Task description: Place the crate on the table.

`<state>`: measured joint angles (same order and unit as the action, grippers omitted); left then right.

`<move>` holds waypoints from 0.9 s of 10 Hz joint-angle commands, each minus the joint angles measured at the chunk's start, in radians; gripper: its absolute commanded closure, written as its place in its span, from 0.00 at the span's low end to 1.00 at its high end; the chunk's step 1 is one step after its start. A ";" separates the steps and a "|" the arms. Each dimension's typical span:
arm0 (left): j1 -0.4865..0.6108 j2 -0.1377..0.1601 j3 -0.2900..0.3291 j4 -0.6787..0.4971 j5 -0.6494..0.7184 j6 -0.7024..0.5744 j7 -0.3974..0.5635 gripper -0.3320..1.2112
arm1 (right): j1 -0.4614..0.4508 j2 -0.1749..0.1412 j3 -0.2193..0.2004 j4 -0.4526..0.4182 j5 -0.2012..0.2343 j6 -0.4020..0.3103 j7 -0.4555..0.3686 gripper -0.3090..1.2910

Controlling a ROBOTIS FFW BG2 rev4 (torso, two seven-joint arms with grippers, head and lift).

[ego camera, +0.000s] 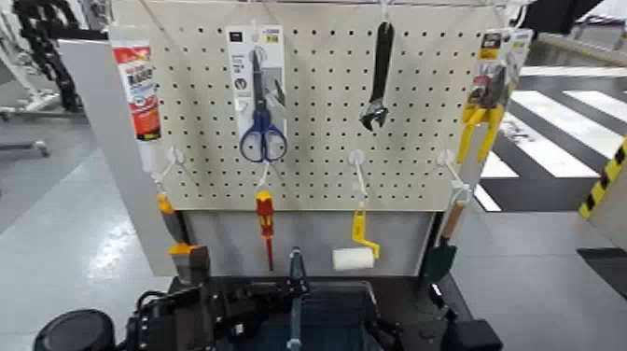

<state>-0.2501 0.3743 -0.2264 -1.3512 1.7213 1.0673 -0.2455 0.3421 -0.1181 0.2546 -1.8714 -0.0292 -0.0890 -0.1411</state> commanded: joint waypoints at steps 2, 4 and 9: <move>0.000 0.002 0.001 0.001 0.000 -0.004 -0.003 0.31 | -0.002 -0.002 0.000 0.003 -0.005 -0.002 0.000 0.28; 0.008 -0.001 0.009 -0.006 -0.014 -0.007 -0.003 0.30 | -0.002 -0.002 0.000 0.006 -0.008 -0.003 0.000 0.28; 0.106 -0.040 0.093 -0.180 -0.198 -0.093 0.051 0.29 | -0.002 -0.005 -0.002 0.008 -0.014 -0.005 0.000 0.28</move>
<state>-0.1604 0.3415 -0.1510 -1.5022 1.5530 0.9782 -0.1965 0.3405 -0.1221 0.2531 -1.8638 -0.0424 -0.0936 -0.1411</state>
